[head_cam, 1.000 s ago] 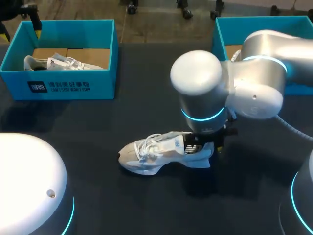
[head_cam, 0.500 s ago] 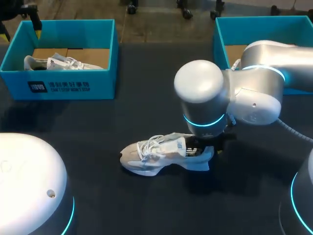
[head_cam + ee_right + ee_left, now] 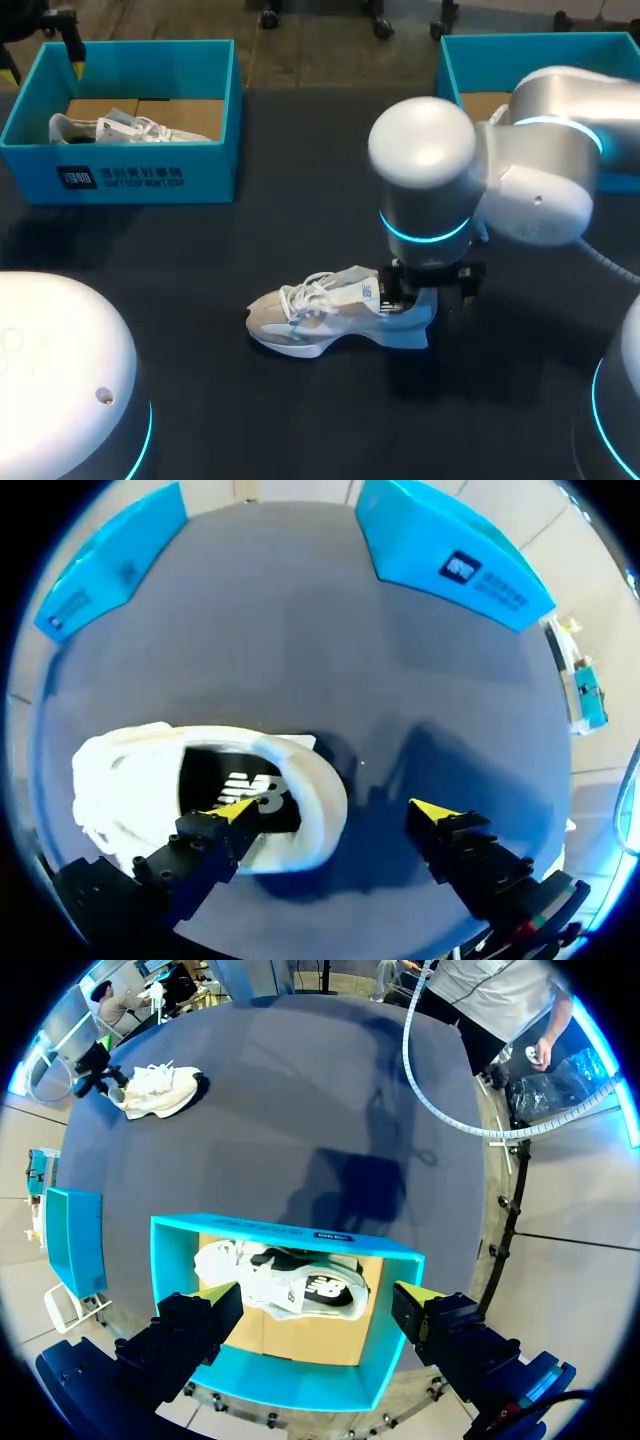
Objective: Take the shoe out of the shoebox, open the shoe tongue, remove and reinsert the insole, then place the shoe into the shoebox
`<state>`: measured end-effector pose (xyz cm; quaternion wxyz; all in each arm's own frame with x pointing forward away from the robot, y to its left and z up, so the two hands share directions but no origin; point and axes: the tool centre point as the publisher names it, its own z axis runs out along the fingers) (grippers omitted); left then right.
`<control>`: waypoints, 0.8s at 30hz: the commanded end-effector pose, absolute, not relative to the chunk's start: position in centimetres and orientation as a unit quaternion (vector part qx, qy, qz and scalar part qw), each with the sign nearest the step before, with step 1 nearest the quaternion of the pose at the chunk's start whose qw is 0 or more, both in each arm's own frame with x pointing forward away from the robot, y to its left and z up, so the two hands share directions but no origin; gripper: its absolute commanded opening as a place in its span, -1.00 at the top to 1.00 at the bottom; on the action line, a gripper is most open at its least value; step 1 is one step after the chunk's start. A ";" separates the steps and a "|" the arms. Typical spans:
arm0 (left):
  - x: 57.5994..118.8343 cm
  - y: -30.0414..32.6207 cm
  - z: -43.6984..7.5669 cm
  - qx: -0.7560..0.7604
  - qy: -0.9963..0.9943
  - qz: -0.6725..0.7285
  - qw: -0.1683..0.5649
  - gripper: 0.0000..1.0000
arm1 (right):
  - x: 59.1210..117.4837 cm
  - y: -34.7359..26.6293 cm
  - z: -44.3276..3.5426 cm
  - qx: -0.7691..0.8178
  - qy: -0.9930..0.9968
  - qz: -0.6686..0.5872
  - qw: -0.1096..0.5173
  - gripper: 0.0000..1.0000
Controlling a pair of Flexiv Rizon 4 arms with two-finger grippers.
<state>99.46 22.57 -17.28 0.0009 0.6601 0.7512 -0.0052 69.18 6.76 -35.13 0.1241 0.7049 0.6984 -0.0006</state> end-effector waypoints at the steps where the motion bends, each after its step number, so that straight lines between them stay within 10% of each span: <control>1: 99.3 22.6 -17.3 0.660 0.751 -0.003 0.001 -1.00 | 68.5 5.1 -31.5 0.694 0.711 0.025 0.112 -1.00; 24: 99.3 22.6 -17.3 0.660 0.751 -0.003 0.001 -1.00 | 67.8 3.8 -22.2 0.340 0.931 0.078 0.103 -1.00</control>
